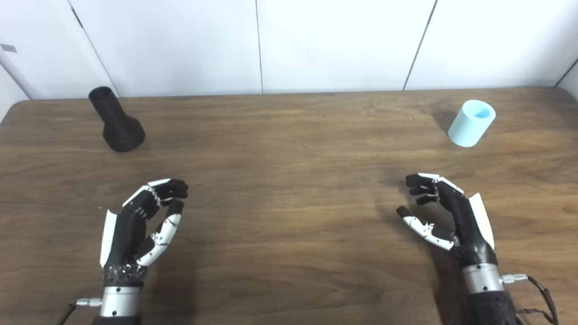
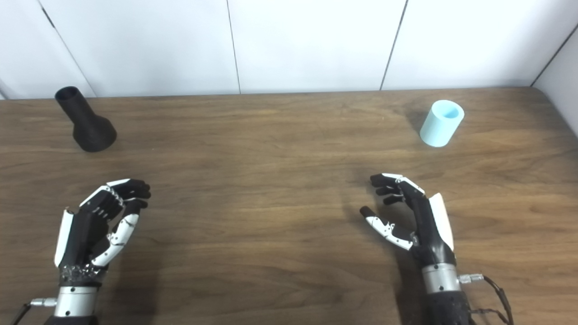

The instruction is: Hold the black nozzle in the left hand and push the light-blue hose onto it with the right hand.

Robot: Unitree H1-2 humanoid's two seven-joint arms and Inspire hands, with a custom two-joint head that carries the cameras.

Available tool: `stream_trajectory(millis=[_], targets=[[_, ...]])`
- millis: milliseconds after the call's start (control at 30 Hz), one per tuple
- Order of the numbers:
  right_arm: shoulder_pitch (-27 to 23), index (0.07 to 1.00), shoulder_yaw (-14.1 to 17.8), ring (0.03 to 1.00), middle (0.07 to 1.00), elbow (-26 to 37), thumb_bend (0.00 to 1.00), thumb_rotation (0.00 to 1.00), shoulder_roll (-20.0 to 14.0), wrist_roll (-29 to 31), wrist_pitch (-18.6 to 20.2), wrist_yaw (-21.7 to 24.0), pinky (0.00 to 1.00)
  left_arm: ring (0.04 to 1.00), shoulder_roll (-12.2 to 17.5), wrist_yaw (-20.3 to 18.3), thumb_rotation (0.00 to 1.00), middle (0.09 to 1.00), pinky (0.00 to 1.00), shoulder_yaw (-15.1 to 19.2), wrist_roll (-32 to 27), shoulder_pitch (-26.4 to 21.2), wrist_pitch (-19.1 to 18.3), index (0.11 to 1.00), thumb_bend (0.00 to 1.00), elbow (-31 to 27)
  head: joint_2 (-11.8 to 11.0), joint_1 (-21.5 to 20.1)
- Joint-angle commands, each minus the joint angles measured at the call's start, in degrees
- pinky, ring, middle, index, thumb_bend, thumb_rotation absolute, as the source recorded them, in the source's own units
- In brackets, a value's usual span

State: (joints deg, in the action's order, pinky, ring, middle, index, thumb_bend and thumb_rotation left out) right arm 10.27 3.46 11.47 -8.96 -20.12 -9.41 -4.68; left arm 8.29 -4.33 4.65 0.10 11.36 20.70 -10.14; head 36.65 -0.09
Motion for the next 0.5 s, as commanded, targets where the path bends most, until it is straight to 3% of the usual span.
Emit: stream_trajectory(millis=[0,467], targets=[[-0.68,0.664,0.16,0.646,0.673,1.33,0.27,0.17,-0.41,0.02,-1.18,-0.52,0.56,0.641,-0.69,0.33,0.29,0.666,0.58,-0.57,0.15,1.8,0.83,0.644,0.29,0.9,0.08,-0.05],[-0.73,0.663,0.16,0.647,0.674,1.31,0.27,0.16,-0.4,-0.39,-1.24,-0.61,0.55,0.64,-0.81,0.41,0.27,0.666,0.58,-0.53,0.02,1.83,0.88,0.645,0.28,1.02,0.06,-0.1]])
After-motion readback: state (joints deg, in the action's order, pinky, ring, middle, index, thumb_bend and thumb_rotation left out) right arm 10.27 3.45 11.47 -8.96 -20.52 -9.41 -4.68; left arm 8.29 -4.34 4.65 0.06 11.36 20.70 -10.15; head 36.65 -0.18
